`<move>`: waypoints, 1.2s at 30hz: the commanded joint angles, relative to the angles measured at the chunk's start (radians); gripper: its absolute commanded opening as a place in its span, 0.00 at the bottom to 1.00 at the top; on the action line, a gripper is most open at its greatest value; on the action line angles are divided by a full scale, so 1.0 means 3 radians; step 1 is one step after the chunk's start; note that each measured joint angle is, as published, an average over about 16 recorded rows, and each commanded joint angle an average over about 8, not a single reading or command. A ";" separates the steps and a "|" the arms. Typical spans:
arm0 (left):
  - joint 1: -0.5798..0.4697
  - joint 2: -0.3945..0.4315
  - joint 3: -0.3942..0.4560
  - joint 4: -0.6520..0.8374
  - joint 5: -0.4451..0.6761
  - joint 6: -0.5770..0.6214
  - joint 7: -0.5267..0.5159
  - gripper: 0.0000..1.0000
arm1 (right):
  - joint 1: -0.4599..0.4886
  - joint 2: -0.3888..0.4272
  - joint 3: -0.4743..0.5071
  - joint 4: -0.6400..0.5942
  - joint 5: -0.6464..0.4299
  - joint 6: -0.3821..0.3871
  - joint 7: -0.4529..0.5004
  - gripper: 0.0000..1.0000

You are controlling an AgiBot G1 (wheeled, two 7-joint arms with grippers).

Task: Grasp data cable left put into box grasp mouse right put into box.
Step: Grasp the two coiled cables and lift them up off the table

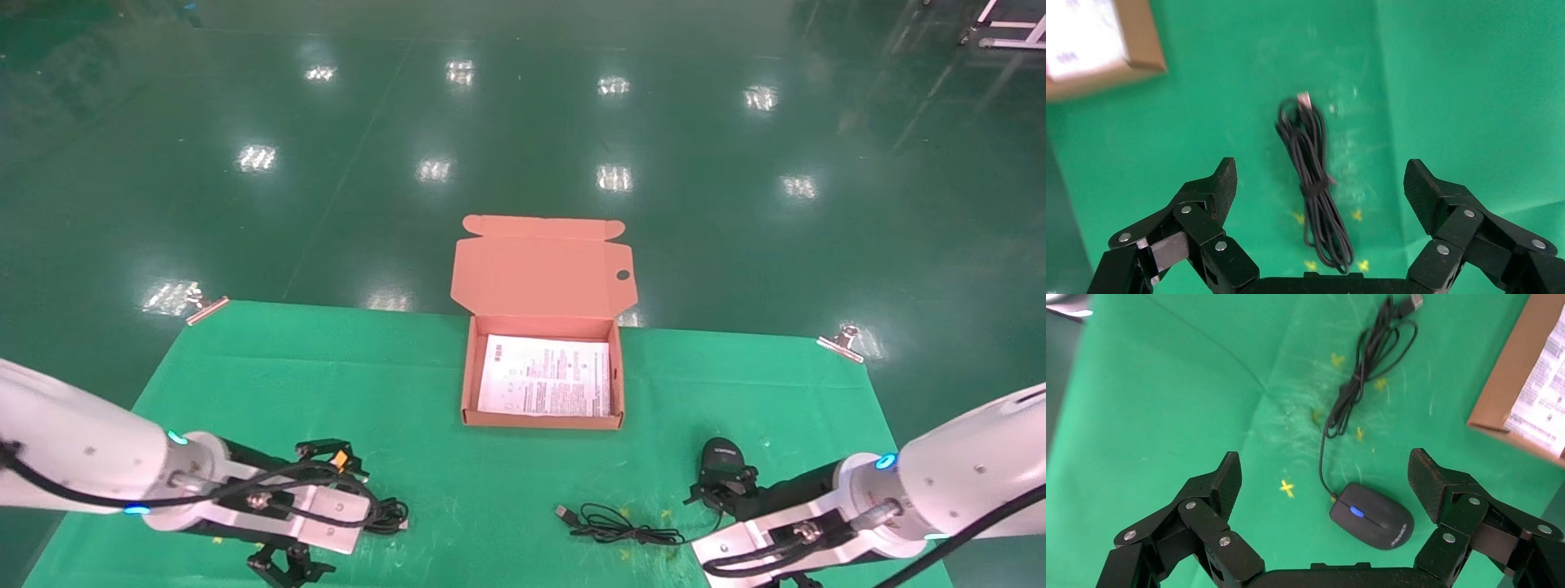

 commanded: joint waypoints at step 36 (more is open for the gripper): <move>-0.0091 0.0751 -0.0019 0.2223 0.0357 -0.0800 -0.0159 0.59 | -0.0457 -0.0631 0.0026 -0.1376 -0.0140 0.1112 -0.0120 0.56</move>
